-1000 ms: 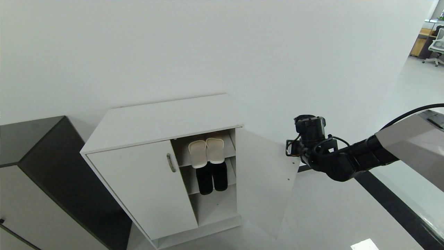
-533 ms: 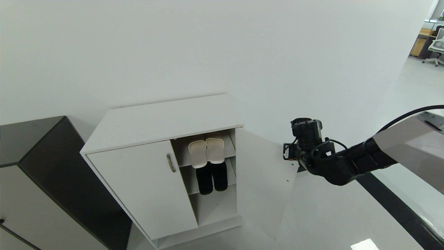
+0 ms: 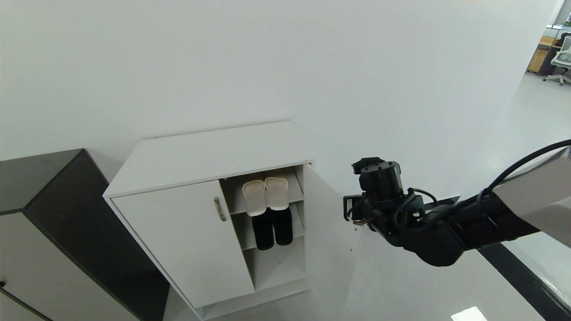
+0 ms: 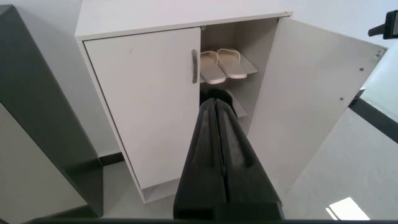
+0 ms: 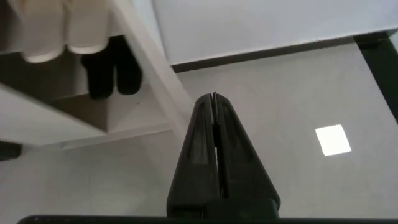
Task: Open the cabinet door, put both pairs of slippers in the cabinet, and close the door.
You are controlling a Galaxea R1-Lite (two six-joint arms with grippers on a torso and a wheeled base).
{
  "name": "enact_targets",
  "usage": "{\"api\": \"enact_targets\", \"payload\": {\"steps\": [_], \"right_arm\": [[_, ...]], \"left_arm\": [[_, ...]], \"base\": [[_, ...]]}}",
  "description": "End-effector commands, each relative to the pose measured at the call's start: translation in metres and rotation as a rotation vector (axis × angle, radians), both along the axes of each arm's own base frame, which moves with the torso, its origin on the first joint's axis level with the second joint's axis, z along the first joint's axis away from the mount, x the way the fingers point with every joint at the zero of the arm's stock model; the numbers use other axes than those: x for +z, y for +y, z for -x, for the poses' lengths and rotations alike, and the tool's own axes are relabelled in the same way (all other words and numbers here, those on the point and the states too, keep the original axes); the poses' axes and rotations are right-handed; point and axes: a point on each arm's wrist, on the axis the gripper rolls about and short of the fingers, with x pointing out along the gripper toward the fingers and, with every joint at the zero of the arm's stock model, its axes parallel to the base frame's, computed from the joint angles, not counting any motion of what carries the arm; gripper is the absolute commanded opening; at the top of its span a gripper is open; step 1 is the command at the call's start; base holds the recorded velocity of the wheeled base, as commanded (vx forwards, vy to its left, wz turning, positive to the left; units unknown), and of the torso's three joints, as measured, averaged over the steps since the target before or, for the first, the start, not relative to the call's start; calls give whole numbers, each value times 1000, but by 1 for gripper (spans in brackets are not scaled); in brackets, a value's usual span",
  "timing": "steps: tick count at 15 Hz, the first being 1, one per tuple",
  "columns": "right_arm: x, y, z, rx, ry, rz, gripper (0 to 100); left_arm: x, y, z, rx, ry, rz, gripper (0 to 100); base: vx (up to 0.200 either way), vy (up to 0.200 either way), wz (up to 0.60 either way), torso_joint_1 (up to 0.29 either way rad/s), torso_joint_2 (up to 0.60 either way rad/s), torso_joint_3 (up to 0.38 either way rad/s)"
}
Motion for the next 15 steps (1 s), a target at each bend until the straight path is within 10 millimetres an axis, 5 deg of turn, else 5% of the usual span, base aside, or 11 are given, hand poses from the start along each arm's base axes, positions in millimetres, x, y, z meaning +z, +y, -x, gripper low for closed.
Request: {"api": "enact_targets", "payload": {"steps": [1,5,11,15], "right_arm": [[19,6,30,64,-27,-16,0],[15,5,38,91,-22,3,0],[-25,7,12,90,6,5,0],[-40,22,14,131,-2,30,0]], "left_arm": [[0,0,0,0,0,-1,0],[0,0,0,0,0,0,0],[0,0,0,0,0,0,0],[0,0,0,0,0,0,0]], "base": [[0,0,0,0,0,0],[0,0,0,0,0,0],[0,0,0,0,0,0],[0,0,0,0,0,0]]}}
